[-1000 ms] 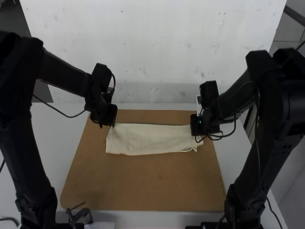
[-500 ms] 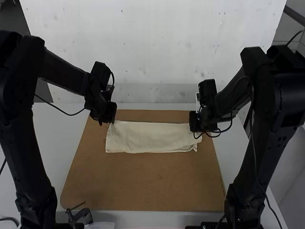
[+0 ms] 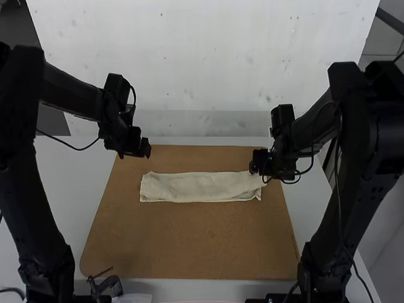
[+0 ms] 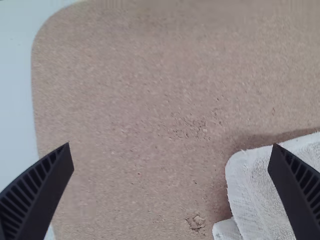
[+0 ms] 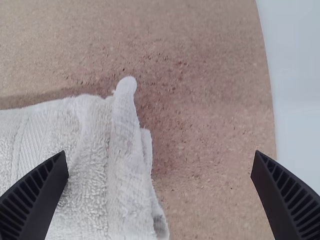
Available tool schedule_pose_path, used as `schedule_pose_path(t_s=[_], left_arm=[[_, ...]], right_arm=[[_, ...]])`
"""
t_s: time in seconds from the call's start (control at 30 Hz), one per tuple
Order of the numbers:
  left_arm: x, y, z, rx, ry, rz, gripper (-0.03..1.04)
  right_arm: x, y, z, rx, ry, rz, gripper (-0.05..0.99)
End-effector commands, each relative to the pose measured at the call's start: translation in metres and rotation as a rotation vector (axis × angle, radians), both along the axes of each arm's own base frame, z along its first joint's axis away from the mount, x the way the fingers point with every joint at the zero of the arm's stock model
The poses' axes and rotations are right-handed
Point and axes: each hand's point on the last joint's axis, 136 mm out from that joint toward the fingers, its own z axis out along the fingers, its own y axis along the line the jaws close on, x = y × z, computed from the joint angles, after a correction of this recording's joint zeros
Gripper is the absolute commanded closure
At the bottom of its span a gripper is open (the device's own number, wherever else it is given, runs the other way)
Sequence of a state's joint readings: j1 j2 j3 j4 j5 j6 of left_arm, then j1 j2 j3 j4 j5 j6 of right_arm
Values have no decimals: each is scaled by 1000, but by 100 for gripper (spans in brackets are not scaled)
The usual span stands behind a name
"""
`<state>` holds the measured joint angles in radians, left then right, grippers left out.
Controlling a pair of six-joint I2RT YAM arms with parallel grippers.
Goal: Fold the towel.
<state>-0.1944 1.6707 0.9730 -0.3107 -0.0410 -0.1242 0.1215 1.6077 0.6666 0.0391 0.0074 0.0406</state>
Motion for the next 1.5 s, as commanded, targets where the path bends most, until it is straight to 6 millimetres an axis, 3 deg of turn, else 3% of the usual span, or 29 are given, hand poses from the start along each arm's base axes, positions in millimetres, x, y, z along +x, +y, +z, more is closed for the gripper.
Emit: schedule_pose_path(t_s=[0.0, 0.27, 0.37, 0.43, 0.57, 0.7, 0.97, 1.3, 1.47], left_arm=[[6, 2, 43, -60, -105, -2, 0], [-9, 4, 39, -69, -97, 5, 0], [-12, 5, 37, -68, -94, 6, 0], [-13, 6, 36, -67, -91, 9, 0], [-18, 6, 30, -66, -78, 8, 0], [-19, 5, 31, -69, -80, 7, 0], [-22, 5, 31, -69, -82, 5, 0], [-24, 8, 30, -72, -86, 11, 0], [-26, 7, 28, -80, -85, 10, 0]], right_arm=[[10, 5, 15, 45, -14, -32, 3], [-4, 8, -30, 40, 143, -54, 5], [-6, 8, -37, 36, 172, -56, 6], [-8, 8, -42, 35, 204, -64, 18], [-12, 7, -45, 24, 228, -79, 65], [-12, 5, -45, 5, 226, -87, 92], [-6, -18, -24, 6, 185, -129, 92], [12, -99, 17, -16, 97, -232, 92], [18, -139, 20, -35, 79, -282, 92]])
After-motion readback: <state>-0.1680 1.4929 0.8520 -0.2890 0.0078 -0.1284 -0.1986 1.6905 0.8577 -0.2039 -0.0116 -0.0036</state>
